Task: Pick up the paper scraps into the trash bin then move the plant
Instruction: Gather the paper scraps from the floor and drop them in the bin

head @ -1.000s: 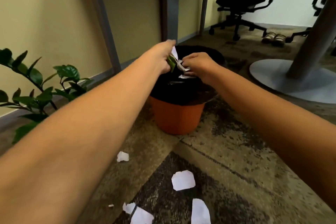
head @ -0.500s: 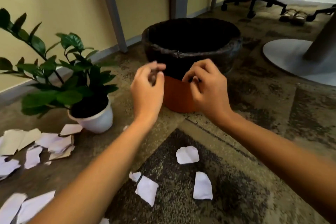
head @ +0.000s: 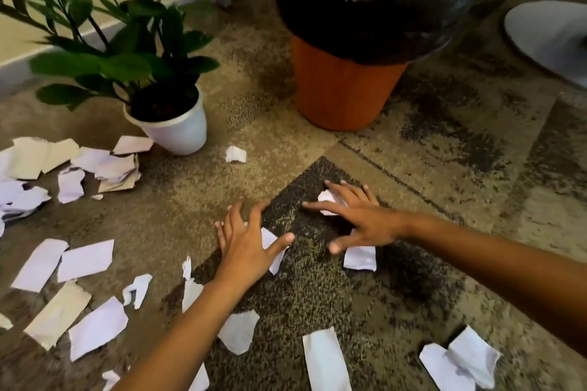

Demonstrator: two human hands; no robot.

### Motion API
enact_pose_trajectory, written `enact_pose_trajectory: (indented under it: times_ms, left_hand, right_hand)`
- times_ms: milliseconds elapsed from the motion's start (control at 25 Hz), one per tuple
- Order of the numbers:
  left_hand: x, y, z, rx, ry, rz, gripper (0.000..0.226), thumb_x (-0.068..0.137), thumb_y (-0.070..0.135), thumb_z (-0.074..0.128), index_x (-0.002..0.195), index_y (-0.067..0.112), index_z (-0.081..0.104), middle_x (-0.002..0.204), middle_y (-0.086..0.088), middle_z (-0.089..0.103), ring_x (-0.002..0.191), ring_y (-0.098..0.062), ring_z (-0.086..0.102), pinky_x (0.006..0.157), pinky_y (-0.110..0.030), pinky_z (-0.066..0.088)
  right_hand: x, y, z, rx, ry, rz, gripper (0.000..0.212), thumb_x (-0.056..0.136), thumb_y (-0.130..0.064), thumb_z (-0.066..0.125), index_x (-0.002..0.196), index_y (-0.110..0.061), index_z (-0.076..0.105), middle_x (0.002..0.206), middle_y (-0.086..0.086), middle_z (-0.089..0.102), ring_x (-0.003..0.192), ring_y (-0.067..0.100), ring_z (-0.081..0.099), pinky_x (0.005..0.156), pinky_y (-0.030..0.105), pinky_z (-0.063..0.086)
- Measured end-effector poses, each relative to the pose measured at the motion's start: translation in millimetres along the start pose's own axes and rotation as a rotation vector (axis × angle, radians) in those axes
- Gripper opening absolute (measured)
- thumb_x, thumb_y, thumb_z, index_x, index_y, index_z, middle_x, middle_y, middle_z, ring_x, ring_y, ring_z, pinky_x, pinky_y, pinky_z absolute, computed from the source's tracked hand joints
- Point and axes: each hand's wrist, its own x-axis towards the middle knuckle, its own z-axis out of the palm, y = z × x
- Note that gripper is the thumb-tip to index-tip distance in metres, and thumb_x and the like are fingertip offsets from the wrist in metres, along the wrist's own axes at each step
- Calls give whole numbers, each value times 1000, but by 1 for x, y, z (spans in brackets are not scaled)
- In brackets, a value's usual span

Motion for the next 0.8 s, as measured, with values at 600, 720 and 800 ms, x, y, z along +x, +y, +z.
enact_pose_trajectory:
  times_ms: [600, 720, 800]
  left_hand:
    - [-15, -31, -6, -47, 246, 157, 42, 79, 15, 73, 120, 13, 62, 138, -11, 42, 126, -30, 38, 103, -35, 32]
    - [-16, -35, -11, -16, 252, 205, 37, 82, 1, 67, 117, 12, 66, 133, -11, 50, 123, -30, 46, 102, -36, 36]
    - [-15, -32, -13, -30, 281, 208, 35, 84, -6, 62, 115, 9, 68, 129, -12, 56, 120, -30, 51, 102, -34, 38]
  right_hand:
    - [-33, -15, 10, -286, -66, -66, 42, 86, -15, 59, 124, -31, 49, 125, 6, 31, 108, 27, 40, 88, 38, 44]
    - [-39, -7, 7, -190, -20, -54, 21, 84, -3, 57, 102, -12, 64, 106, 8, 46, 98, 27, 52, 76, 27, 38]
    - [-44, -7, 7, -122, 54, -29, 14, 81, -1, 64, 93, -9, 66, 98, 7, 54, 94, 24, 56, 75, 29, 39]
